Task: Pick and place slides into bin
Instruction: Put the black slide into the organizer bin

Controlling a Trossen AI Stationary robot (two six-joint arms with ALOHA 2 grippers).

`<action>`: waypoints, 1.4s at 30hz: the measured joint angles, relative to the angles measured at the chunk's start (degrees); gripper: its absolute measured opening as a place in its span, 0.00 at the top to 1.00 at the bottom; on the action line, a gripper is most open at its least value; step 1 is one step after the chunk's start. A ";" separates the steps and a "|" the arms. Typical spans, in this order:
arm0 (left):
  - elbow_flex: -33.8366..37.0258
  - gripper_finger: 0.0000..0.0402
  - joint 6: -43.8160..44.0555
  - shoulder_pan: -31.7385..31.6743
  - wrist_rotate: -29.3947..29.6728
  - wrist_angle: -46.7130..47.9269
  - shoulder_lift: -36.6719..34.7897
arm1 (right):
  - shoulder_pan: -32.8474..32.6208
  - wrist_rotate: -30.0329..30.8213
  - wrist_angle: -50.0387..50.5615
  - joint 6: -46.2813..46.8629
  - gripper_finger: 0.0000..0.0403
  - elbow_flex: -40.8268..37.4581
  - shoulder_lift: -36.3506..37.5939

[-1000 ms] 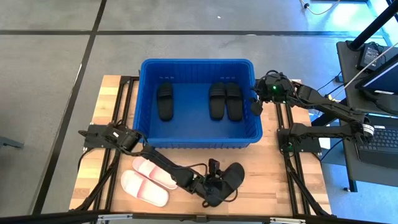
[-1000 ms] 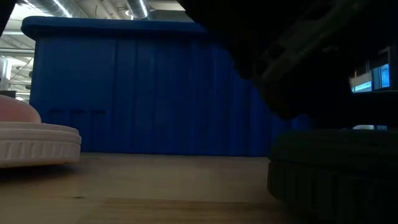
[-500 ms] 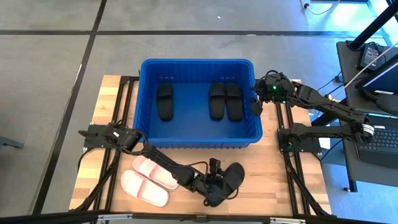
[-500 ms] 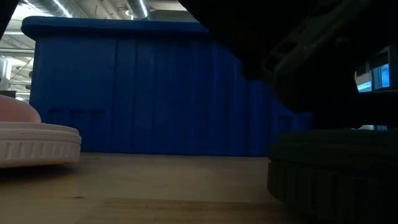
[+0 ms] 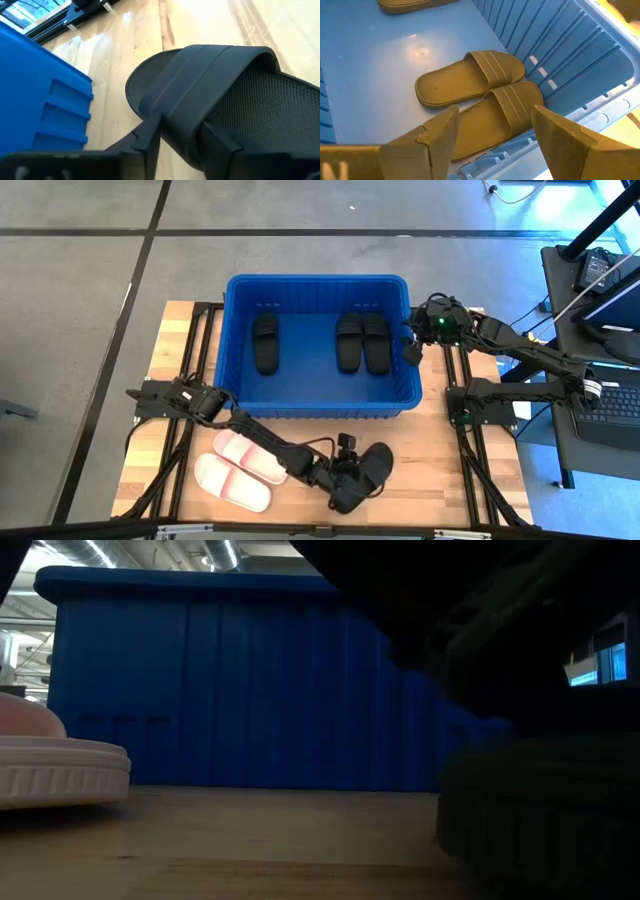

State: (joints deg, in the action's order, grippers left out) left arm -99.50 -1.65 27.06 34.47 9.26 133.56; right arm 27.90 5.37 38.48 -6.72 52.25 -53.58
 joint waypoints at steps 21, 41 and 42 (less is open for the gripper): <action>0.07 0.98 9.08 0.30 -6.16 4.59 -8.53 | 0.00 0.04 -0.02 -1.38 0.38 0.00 0.00; -0.04 0.99 15.20 -2.04 14.19 15.37 -35.55 | 0.02 0.02 -1.75 -4.08 0.38 0.00 0.02; -0.04 0.99 15.30 -2.26 19.21 18.03 -36.40 | 0.02 0.02 -1.73 -4.17 0.38 0.00 0.02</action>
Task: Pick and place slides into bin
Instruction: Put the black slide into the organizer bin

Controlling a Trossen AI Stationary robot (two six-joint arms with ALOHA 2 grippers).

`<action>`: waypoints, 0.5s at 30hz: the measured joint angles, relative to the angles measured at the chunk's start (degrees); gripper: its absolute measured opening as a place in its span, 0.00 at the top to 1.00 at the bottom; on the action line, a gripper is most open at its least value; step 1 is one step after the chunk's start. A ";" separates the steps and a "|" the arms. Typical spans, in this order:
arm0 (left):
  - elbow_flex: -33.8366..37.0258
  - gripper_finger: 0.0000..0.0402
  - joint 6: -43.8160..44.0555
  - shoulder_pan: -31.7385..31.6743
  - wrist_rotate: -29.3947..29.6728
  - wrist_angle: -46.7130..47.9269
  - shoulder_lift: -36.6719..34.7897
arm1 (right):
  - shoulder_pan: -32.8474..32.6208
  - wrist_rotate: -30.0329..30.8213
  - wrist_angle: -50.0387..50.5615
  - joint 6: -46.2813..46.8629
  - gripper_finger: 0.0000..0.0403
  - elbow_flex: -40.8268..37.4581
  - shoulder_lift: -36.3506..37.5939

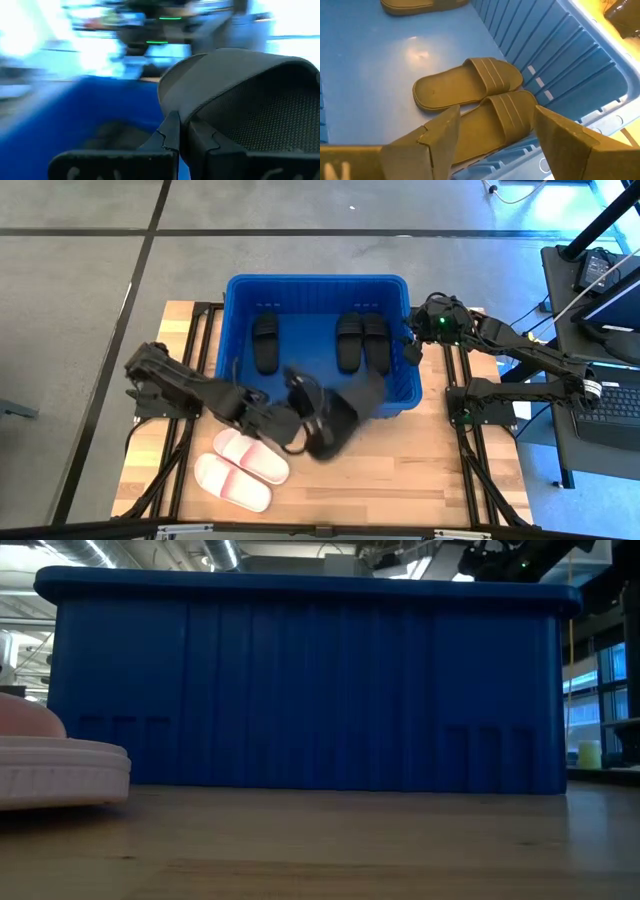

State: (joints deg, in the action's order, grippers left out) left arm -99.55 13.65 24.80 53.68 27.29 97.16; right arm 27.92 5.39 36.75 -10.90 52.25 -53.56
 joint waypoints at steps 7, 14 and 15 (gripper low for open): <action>0.00 0.99 13.70 -6.40 14.11 25.52 -1.77 | 0.04 0.04 -0.32 -0.07 0.38 0.00 0.00; 2.87 0.99 23.41 -19.56 10.20 45.41 -0.01 | 0.04 0.17 -1.89 0.22 0.38 0.00 0.00; 4.26 0.99 22.94 -21.14 10.59 45.36 -0.10 | 0.11 0.36 -2.18 0.36 0.38 0.00 0.00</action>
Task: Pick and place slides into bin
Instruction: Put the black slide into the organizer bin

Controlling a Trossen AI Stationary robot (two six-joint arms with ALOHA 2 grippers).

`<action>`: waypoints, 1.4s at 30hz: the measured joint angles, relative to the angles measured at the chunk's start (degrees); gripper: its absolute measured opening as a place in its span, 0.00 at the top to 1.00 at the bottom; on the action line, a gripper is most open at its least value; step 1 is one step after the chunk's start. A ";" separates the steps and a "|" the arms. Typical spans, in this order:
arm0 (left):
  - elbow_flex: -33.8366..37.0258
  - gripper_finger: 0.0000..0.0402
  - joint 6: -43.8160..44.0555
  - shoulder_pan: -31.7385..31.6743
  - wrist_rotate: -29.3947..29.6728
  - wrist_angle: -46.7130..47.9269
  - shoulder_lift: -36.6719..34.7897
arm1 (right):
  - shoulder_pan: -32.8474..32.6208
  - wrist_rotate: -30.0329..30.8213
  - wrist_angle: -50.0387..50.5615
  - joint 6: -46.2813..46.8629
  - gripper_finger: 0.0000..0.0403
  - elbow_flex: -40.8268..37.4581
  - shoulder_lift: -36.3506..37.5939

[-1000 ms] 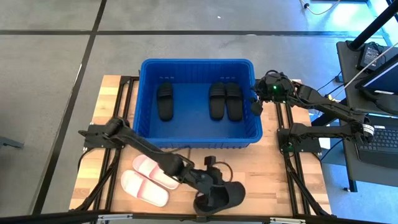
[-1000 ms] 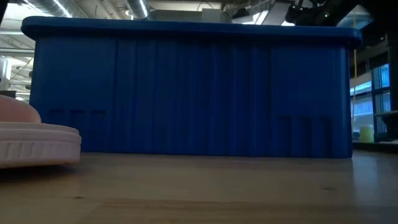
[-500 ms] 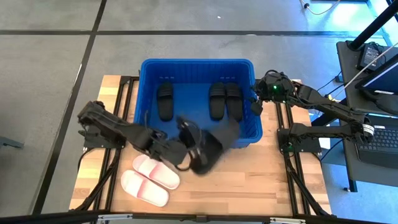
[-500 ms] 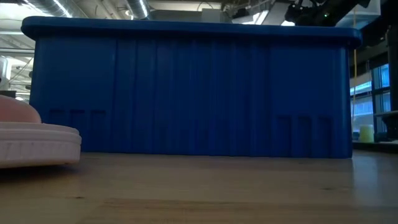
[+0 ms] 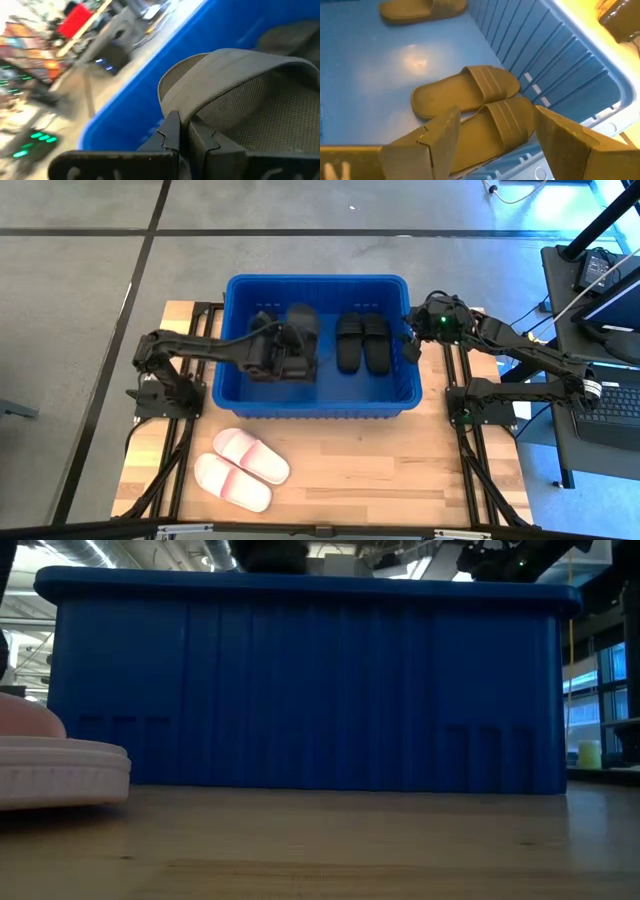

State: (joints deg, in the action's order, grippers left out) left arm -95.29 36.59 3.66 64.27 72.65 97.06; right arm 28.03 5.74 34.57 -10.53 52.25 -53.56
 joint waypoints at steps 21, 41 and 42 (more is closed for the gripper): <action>34.95 0.99 -33.47 -21.36 -19.55 -52.38 -6.22 | 2.31 3.82 -8.10 4.40 0.38 0.02 -0.02; 45.38 0.99 -30.71 -30.56 -26.30 -66.46 -5.78 | 2.63 3.85 -10.86 5.72 0.38 0.02 -0.07; 45.66 0.99 -30.70 -30.85 -26.32 -66.48 -5.80 | 2.63 3.84 -10.86 5.76 0.38 0.02 -0.07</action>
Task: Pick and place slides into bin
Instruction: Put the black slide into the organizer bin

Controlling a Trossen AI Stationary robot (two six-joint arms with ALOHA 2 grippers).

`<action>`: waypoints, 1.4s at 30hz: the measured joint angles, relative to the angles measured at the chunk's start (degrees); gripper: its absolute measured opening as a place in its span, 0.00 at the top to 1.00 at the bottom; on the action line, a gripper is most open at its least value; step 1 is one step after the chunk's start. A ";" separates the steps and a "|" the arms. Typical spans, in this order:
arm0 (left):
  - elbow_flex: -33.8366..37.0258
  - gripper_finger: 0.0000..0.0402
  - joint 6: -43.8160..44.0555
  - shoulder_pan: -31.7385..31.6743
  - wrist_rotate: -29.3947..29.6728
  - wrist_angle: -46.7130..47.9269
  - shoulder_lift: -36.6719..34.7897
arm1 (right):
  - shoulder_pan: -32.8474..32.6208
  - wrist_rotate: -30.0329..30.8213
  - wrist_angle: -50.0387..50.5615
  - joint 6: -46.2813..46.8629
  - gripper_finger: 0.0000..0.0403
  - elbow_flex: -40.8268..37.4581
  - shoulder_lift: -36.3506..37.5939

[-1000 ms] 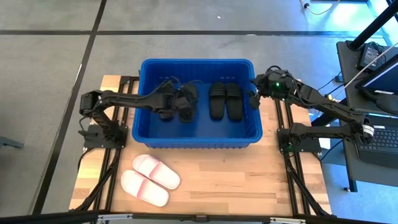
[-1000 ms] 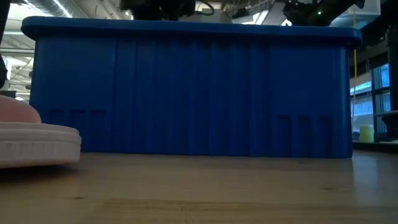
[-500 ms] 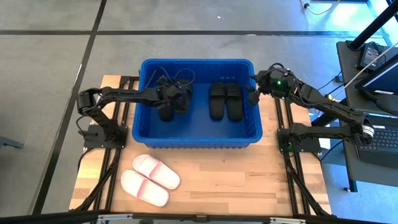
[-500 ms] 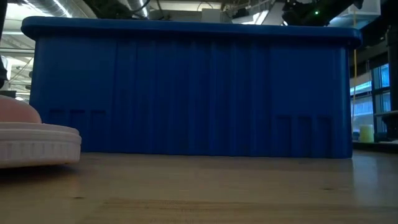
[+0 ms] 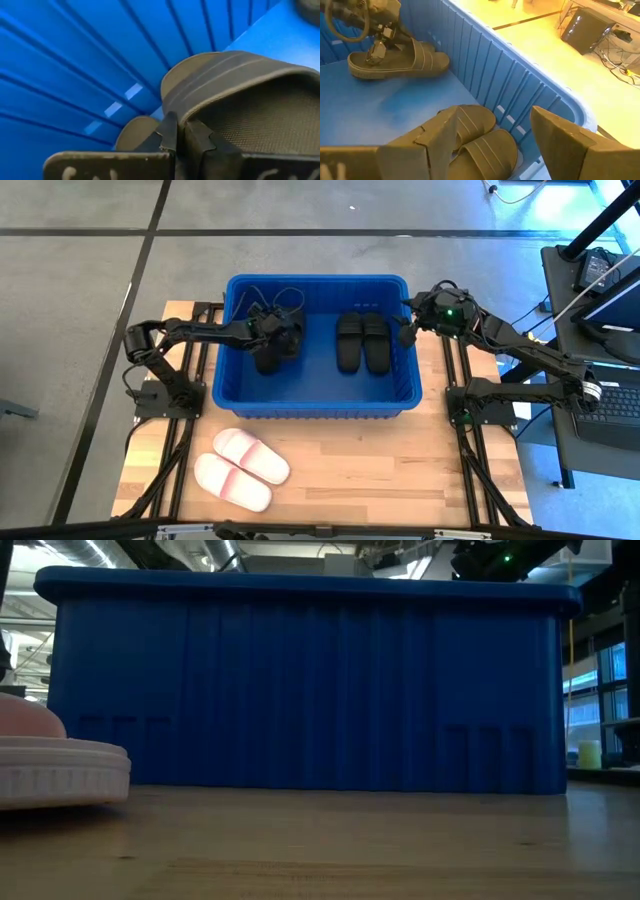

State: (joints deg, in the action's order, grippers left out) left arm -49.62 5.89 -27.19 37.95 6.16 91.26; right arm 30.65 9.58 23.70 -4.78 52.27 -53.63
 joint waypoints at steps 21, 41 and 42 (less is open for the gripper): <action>2.45 0.97 4.21 -0.11 2.17 -6.72 6.80 | 0.00 0.00 -0.34 -0.06 0.38 0.00 -0.02; 2.71 0.89 -2.38 1.69 1.60 -8.16 7.06 | 0.00 0.00 -0.22 -1.92 0.38 0.00 -0.02; 2.71 0.89 -2.13 1.69 1.54 -8.16 7.06 | 0.00 0.00 -0.22 -1.92 0.38 0.00 -0.02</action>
State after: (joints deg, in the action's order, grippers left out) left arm -46.92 3.76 -25.50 39.49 -2.00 98.32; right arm 30.65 9.58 23.49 -6.70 52.27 -53.65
